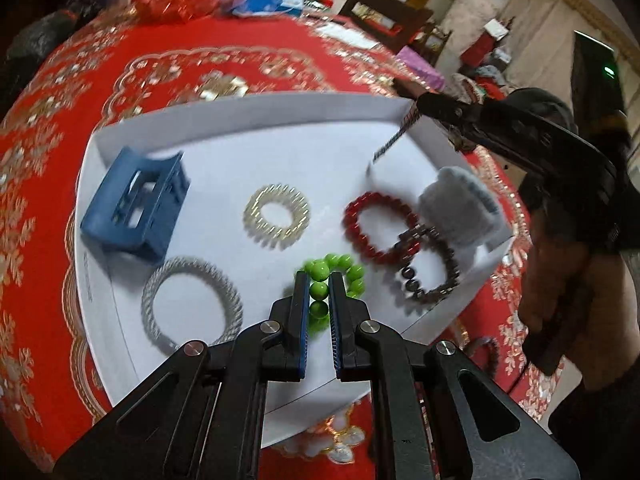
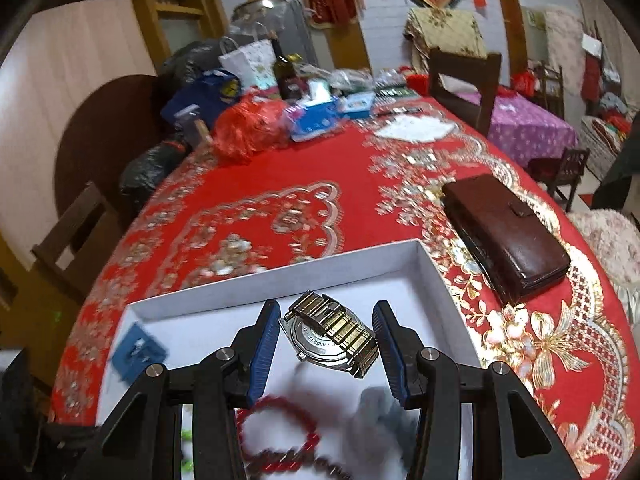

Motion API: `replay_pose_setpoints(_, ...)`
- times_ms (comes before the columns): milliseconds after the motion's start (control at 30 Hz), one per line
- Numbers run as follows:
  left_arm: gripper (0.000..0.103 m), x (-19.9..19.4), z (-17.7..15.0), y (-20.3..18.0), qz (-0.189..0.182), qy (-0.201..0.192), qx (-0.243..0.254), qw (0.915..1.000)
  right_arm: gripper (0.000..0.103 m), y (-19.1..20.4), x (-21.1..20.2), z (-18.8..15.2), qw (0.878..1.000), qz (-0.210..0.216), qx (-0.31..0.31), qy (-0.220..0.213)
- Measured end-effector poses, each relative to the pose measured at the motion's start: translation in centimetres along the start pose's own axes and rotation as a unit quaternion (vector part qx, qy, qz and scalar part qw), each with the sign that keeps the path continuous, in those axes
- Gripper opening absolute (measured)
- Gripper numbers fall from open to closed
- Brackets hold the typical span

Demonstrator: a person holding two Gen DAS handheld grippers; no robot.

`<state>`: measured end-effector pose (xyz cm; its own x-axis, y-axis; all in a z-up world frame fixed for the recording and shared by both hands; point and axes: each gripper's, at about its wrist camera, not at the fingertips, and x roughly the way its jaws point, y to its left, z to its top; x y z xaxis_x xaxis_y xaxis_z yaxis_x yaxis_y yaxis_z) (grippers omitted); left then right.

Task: Organize jewelry
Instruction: 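Lower the green bracelet and watch into the box and open both tools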

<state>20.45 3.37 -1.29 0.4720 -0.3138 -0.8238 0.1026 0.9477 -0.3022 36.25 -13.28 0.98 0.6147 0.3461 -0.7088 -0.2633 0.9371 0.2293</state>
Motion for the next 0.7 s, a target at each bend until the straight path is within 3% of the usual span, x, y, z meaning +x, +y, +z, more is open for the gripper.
replay_pose_setpoints(133, 0.009, 0.0, -0.2, -0.2, 0.008, 0.009, -0.005, 0.9999, 0.046, -2.0, 2.4, -0.4, 0.999, -0.002, 0.028, 0.040)
replay_pose_setpoints(233, 0.018, -0.1, -0.3, -0.6, 0.019, 0.011, 0.002, 0.9997, 0.046, -2.1, 2.6, -0.5, 0.998, 0.002, 0.034, 0.045)
replay_pose_setpoints(300, 0.037, -0.3, -0.3, -0.7, 0.034, 0.006, 0.004, 0.9994, 0.046, -1.8, 2.8, -0.5, 0.998, 0.009, 0.030, 0.051)
replay_pose_setpoints(367, 0.045, -0.5, -0.4, -0.5, 0.045, -0.003, 0.000, 0.9990, 0.047, -1.5, 2.6, -0.6, 0.998, 0.017, 0.025, 0.050)
replay_pose_setpoints(700, 0.045, -1.5, -0.5, -0.2, 0.052, -0.013, -0.014, 0.9985, 0.050, -1.5, -1.9, 0.0, 1.000, 0.000, 0.007, 0.007)
